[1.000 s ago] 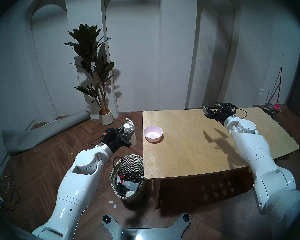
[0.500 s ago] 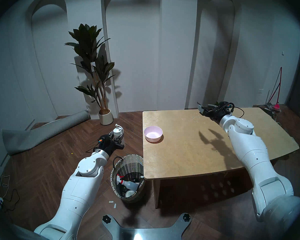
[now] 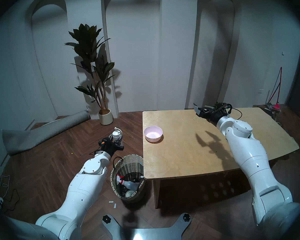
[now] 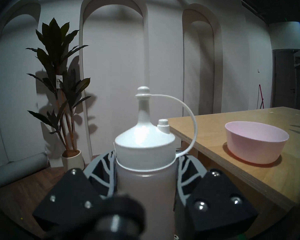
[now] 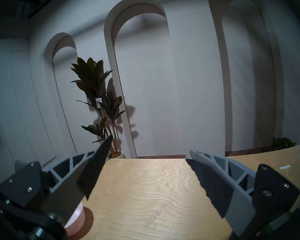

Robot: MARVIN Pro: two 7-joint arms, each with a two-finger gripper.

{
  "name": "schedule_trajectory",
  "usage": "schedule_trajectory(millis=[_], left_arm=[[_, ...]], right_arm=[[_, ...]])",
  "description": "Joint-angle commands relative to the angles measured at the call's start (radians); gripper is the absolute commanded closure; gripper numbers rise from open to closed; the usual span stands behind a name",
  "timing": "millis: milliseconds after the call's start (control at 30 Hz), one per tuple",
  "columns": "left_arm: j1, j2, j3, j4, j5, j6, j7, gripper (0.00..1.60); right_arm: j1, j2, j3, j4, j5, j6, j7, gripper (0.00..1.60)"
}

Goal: Load the items into the basket from the rear

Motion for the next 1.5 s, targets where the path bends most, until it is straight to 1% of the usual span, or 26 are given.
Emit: schedule_trajectory(millis=[0,100,167,200,267,300,333,367,400,433,467,500,533,600,800,867,933,967,1000,1067,1133,1300,1467], left_arm=[[-0.102,-0.007,-0.001,0.082,0.007,-0.078,0.009,1.6],[-0.121,-0.011,0.0,0.126,0.011,-0.105,0.012,1.6],[-0.131,-0.013,0.0,0.15,0.014,-0.12,0.014,1.6],[-0.138,-0.014,0.0,0.165,0.015,-0.13,0.014,1.6],[-0.151,-0.014,0.003,0.19,0.02,-0.14,0.013,1.6],[-0.166,-0.016,0.005,0.22,0.031,-0.146,0.024,1.6],[-0.173,-0.018,0.004,0.233,0.029,-0.149,0.024,1.46],[-0.18,-0.018,0.004,0.249,0.032,-0.157,0.028,1.24],[-0.186,-0.018,0.005,0.261,0.034,-0.164,0.029,0.95],[-0.194,-0.019,0.005,0.276,0.035,-0.17,0.03,0.95],[-0.183,-0.018,0.003,0.265,0.037,-0.169,0.031,0.56],[-0.205,-0.018,0.006,0.3,0.04,-0.178,0.032,0.36],[-0.21,-0.019,0.007,0.311,0.042,-0.183,0.034,0.15],[-0.22,-0.02,0.007,0.332,0.044,-0.194,0.036,0.0],[-0.246,-0.02,0.015,0.384,0.056,-0.225,0.037,0.0],[-0.248,-0.019,0.023,0.4,0.065,-0.241,0.037,0.0],[-0.241,-0.018,0.028,0.397,0.074,-0.259,0.045,0.0],[-0.228,-0.018,0.021,0.38,0.063,-0.272,0.041,0.0],[-0.228,-0.018,0.021,0.38,0.063,-0.272,0.041,0.0],[-0.192,-0.011,0.017,0.323,0.065,-0.301,0.053,0.0],[-0.174,-0.007,0.006,0.293,0.056,-0.319,0.059,0.0],[-0.128,0.008,-0.019,0.225,0.044,-0.357,0.078,0.0],[-0.085,0.023,-0.038,0.157,0.033,-0.389,0.089,0.0]], right_arm=[[-0.044,0.006,0.027,-0.118,0.007,0.012,-0.049,0.0],[-0.071,0.006,0.038,-0.166,0.009,0.028,-0.083,0.0],[-0.074,0.003,0.041,-0.174,0.01,0.033,-0.096,0.0],[-0.091,0.005,0.048,-0.204,0.011,0.044,-0.116,0.0],[-0.099,0.006,0.051,-0.221,0.008,0.053,-0.137,0.0],[-0.107,0.003,0.055,-0.239,0.009,0.063,-0.156,0.0],[-0.117,0.004,0.059,-0.258,0.01,0.071,-0.17,0.0],[-0.125,0.003,0.063,-0.274,0.012,0.078,-0.184,0.0],[-0.124,0.001,0.063,-0.275,0.012,0.081,-0.189,0.0],[-0.133,0.001,0.067,-0.292,0.013,0.089,-0.204,0.0],[-0.124,-0.001,0.063,-0.279,0.012,0.087,-0.201,0.0],[-0.137,0.005,0.065,-0.306,0.007,0.1,-0.22,0.0],[-0.139,0.004,0.065,-0.312,0.006,0.103,-0.228,0.0],[-0.144,0.003,0.067,-0.323,0.009,0.113,-0.244,0.0],[-0.152,0.002,0.071,-0.35,0.01,0.135,-0.28,0.0],[-0.154,0.003,0.071,-0.359,0.013,0.154,-0.294,0.0],[-0.154,0.001,0.067,-0.37,0.019,0.182,-0.31,0.0],[-0.155,-0.005,0.061,-0.38,0.024,0.21,-0.328,0.0],[-0.155,-0.005,0.061,-0.38,0.024,0.21,-0.328,0.0],[-0.159,-0.024,0.033,-0.407,0.008,0.256,-0.392,0.0],[-0.154,-0.053,0.014,-0.402,0.018,0.293,-0.429,0.0],[-0.137,-0.116,-0.045,-0.417,0.035,0.353,-0.495,0.0],[-0.12,-0.171,-0.094,-0.432,0.047,0.392,-0.556,0.0]])
